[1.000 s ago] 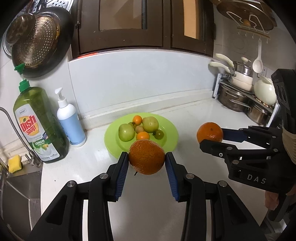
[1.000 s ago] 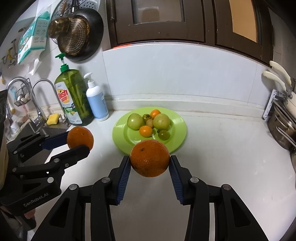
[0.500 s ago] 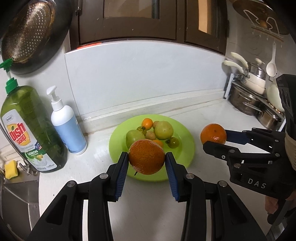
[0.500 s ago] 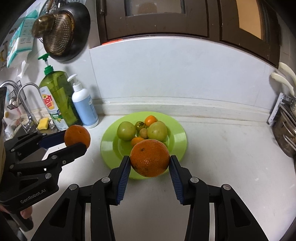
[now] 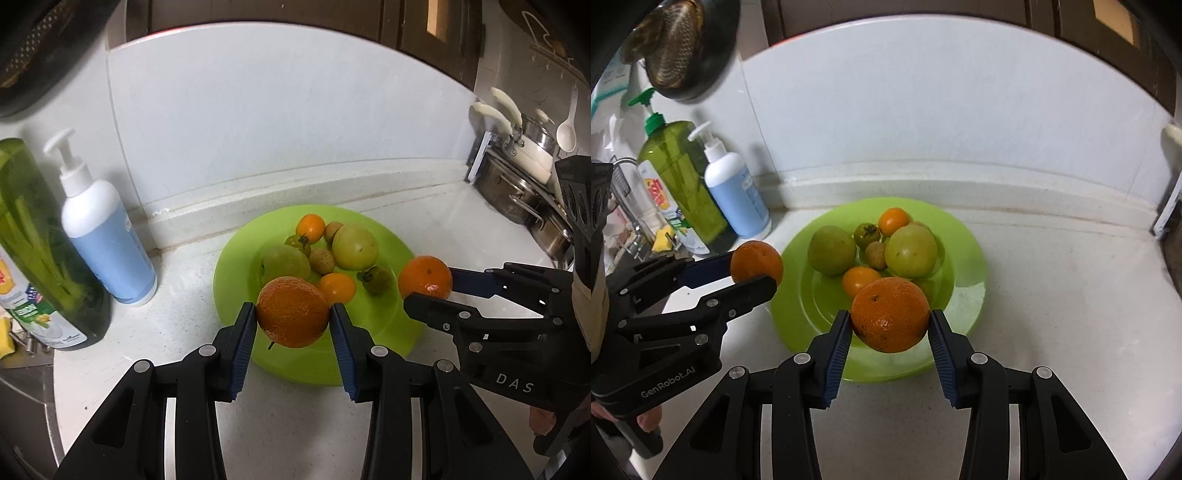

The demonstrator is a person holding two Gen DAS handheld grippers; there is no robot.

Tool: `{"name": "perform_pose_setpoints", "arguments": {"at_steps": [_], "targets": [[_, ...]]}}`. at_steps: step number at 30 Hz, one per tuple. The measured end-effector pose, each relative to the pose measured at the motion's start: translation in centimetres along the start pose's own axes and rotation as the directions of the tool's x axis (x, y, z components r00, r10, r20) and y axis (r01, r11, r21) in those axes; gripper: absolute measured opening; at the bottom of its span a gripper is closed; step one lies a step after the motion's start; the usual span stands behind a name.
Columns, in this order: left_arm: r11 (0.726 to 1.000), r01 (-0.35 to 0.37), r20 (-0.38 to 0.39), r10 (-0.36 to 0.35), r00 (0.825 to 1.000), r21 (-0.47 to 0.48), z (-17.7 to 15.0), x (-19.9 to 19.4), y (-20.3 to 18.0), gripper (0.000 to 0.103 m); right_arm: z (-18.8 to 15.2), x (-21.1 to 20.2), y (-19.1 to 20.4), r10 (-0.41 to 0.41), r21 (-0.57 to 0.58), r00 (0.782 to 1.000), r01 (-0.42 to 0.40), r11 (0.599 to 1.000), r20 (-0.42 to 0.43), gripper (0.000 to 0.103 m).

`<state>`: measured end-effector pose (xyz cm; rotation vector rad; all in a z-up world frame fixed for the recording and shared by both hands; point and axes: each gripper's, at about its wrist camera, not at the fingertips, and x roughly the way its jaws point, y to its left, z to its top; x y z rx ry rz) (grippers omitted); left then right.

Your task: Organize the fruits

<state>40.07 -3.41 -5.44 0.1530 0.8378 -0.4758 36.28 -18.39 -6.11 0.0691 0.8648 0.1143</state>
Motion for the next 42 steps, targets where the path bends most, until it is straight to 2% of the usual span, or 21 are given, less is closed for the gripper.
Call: {"name": "perform_pose_setpoints", "arguments": {"at_steps": [15, 22, 31, 36, 37, 39, 42], "targets": [[0.999, 0.035, -0.092, -0.036, 0.995, -0.007, -0.3, 3.7, -0.2, 0.040, -0.2, 4.4, -1.0, 0.011, 0.025, 0.996, -0.009, 1.000, -0.084, 0.044], [0.999, 0.034, -0.086, -0.034, 0.996, -0.004, -0.2, 3.7, -0.4, 0.041, -0.3, 5.0, -0.9, 0.017, 0.023, 0.995, -0.015, 1.000, -0.096, 0.044], [0.999, -0.024, -0.059, 0.022, 0.998, -0.034, -0.7, 1.7, 0.2, 0.043, -0.6, 3.6, -0.7, 0.003, 0.025, 0.997, -0.001, 1.000, -0.074, 0.049], [0.995, -0.085, -0.023, 0.084, 0.996, -0.042, -1.3, -1.1, 0.0, 0.049, -1.2, 1.9, -0.3, -0.009, 0.034, 0.998, 0.011, 0.999, -0.054, 0.050], [0.995, -0.090, -0.015, 0.089, 0.996, -0.043, -1.5, -1.6, -0.1, 0.050, -1.3, 1.6, -0.2, -0.011, 0.038, 0.999, 0.012, 0.999, -0.050, 0.053], [0.995, -0.099, 0.009, 0.100, 0.995, -0.030, -1.9, -3.1, -0.5, 0.063, -1.8, 0.5, 0.0, -0.019, 0.049, 0.999, 0.020, 0.999, -0.033, 0.057], [0.993, -0.121, 0.050, 0.121, 0.991, 0.000, -2.6, -5.2, -1.4, 0.075, -2.7, -1.5, 0.3, -0.032, 0.071, 0.999, 0.032, 0.997, -0.002, 0.062]]}}
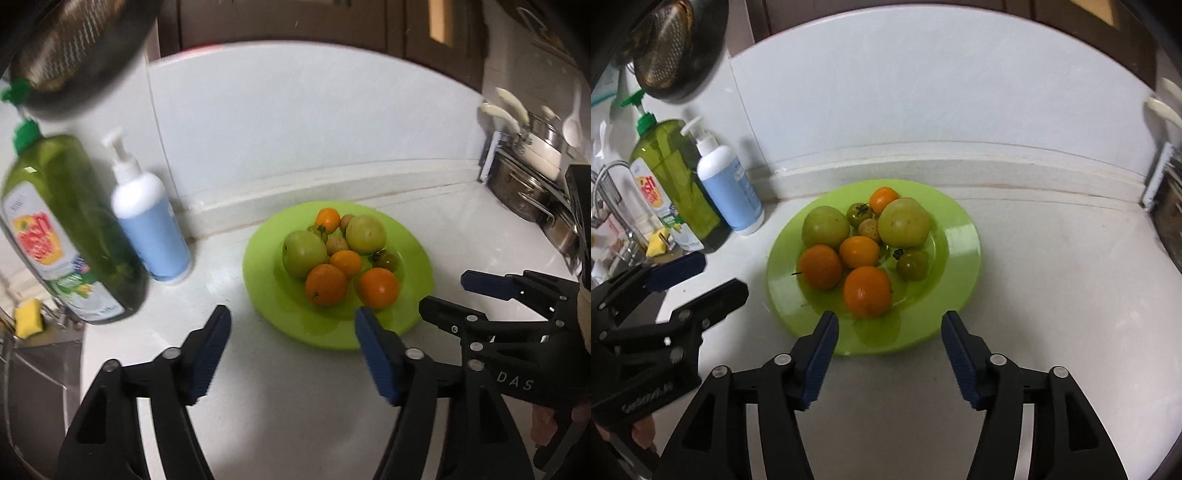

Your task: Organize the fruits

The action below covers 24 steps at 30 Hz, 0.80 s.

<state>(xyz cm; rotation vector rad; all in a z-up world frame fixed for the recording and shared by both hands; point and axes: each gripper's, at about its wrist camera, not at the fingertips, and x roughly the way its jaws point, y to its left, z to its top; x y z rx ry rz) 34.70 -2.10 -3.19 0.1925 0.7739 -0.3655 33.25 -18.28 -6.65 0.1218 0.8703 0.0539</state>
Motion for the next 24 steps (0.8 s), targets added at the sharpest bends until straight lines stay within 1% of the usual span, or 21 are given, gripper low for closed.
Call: {"name": "perform_pose_setpoints", "arguments": {"at_steps": [2, 5, 8, 10, 12, 14, 17, 19, 21, 24], "targets": [[1.000, -0.009, 0.024, 0.009, 1.000, 0.012, -0.4, -1.5, -0.2, 0.081, -0.7, -1.3, 0.2, -0.005, 0.013, 1.000, 0.004, 1.000, 0.021, 0.064], [0.999, -0.027, 0.060, 0.025, 0.998, 0.027, -1.2, -3.9, -0.2, 0.083, -1.9, -3.6, 0.5, -0.029, 0.028, 0.998, 0.028, 0.999, 0.055, 0.069], [0.998, -0.051, 0.092, 0.047, 0.995, 0.033, -1.7, -6.0, -0.5, 0.088, -3.2, -5.9, 0.9, -0.048, 0.044, 0.994, 0.044, 0.998, 0.094, 0.074], [0.998, -0.059, 0.107, 0.055, 0.993, 0.029, -2.1, -7.5, -0.7, 0.088, -4.0, -7.6, 1.1, -0.056, 0.050, 0.991, 0.051, 0.997, 0.121, 0.075], [0.998, -0.067, 0.122, 0.065, 0.990, 0.012, -2.6, -9.0, -0.8, 0.090, -4.8, -9.4, 1.2, -0.068, 0.054, 0.987, 0.060, 0.997, 0.145, 0.077], [0.997, -0.074, 0.141, 0.075, 0.987, -0.006, -3.2, -10.5, -1.1, 0.093, -5.5, -11.1, 1.3, -0.080, 0.055, 0.982, 0.072, 0.996, 0.171, 0.082], [0.995, -0.092, 0.175, 0.096, 0.980, -0.028, -4.0, -13.1, -2.2, 0.094, -6.5, -13.5, 1.4, -0.104, 0.054, 0.971, 0.094, 0.994, 0.215, 0.087], [0.995, -0.096, 0.191, 0.102, 0.976, -0.037, -4.6, -14.6, -2.9, 0.096, -7.2, -15.1, 1.3, -0.111, 0.047, 0.966, 0.102, 0.994, 0.235, 0.087], [0.994, -0.101, 0.208, 0.109, 0.972, -0.046, -5.2, -16.1, -3.7, 0.097, -7.9, -16.6, 1.1, -0.101, 0.038, 0.963, 0.094, 0.995, 0.250, 0.088], [0.991, -0.116, 0.238, 0.130, 0.963, -0.072, -6.3, -18.6, -4.9, 0.099, -9.1, -18.9, 0.7, -0.094, 0.029, 0.956, 0.090, 0.996, 0.278, 0.092]]}}
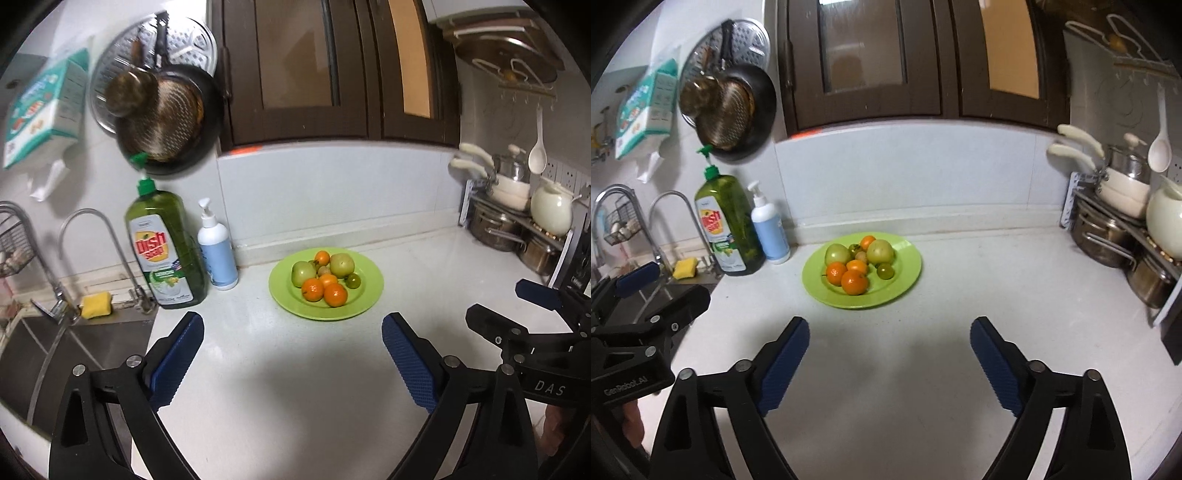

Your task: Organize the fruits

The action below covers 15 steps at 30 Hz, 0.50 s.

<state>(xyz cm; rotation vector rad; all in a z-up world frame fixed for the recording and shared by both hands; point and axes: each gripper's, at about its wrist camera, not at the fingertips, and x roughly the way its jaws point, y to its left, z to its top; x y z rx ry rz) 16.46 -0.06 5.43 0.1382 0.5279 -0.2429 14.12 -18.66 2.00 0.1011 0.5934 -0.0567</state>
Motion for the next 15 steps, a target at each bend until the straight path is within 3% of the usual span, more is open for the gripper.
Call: {"name": "perform_pose_setpoints", "arguments": {"at_steps": [15], "targets": [[0.998, -0.050, 0.066, 0.053, 0.996, -0.041, -2.8, -9.2, -3.2, 0.103, -3.4, -9.6, -2.4, -0.017, -0.044, 0.996, 0.021, 0.999, 0.087, 0.096]]}}
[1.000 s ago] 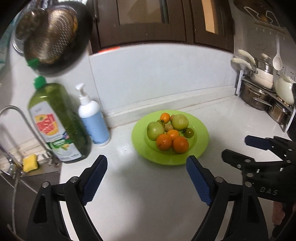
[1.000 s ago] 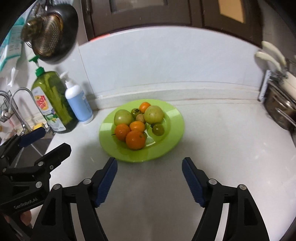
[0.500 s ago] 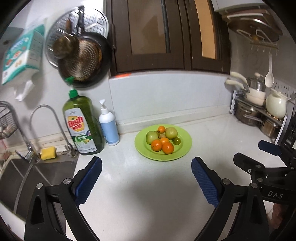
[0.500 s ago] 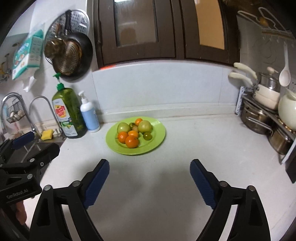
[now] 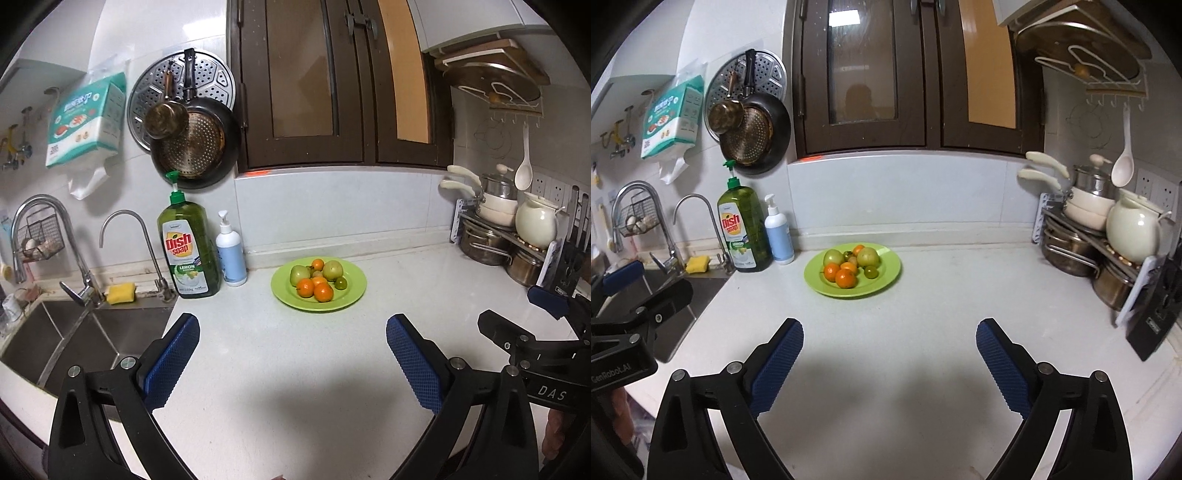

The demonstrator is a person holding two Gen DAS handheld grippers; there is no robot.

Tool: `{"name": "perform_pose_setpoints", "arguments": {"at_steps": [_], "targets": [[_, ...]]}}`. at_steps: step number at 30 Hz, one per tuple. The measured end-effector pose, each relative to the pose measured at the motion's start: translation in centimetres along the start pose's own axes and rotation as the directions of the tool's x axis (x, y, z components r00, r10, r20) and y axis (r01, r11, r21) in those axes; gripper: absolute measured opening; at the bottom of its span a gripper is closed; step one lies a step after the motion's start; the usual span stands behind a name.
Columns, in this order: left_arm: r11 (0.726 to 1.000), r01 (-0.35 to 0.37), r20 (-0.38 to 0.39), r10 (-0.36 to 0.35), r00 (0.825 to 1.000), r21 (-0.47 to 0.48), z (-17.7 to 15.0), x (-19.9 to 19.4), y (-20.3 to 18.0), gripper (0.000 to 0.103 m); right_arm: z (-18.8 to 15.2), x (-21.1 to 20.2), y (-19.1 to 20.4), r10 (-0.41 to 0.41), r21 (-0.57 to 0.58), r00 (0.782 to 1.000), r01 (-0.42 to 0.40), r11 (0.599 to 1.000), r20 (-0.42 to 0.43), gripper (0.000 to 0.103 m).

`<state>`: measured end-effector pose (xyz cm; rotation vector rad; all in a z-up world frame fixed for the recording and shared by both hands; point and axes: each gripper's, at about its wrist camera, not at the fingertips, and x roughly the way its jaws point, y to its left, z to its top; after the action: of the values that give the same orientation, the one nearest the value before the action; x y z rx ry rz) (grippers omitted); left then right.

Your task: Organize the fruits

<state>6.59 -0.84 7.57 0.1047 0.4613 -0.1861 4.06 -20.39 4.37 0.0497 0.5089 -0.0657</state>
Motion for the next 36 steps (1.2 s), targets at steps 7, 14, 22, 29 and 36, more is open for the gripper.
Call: {"name": "perform_pose_setpoints", "arguments": {"at_steps": [7, 14, 22, 29, 36], "targets": [[1.000, 0.013, -0.014, -0.014, 1.000, -0.019, -1.3, -1.9, -0.3, 0.103, -0.9, -2.6, 0.0, -0.005, -0.007, 1.000, 0.005, 1.000, 0.019, 0.096], [1.000, 0.015, 0.004, -0.015, 1.000, -0.024, -2.2, -3.8, -0.4, 0.103, -1.3, -4.4, 0.0, -0.005, -0.012, 0.999, 0.005, 1.000, 0.036, 0.096], [1.000, 0.008, 0.032, -0.008, 0.999, -0.016, -2.2, -5.2, -0.7, 0.103, -1.7, -5.7, 0.1, 0.004, -0.016, 0.999, -0.003, 1.000, 0.049, 0.096], [1.000, -0.004, 0.036, 0.004, 0.999, -0.015, -2.4, -5.7, -0.6, 0.103, -1.9, -6.1, 0.0, 0.014, -0.017, 0.999, -0.013, 1.000, 0.051, 0.096], [1.000, -0.006, 0.018, 0.006, 1.000, -0.023, -2.6, -5.5, -0.4, 0.103, -2.0, -6.0, 0.1, 0.023, -0.025, 0.999, -0.022, 0.999, 0.047, 0.096]]}}
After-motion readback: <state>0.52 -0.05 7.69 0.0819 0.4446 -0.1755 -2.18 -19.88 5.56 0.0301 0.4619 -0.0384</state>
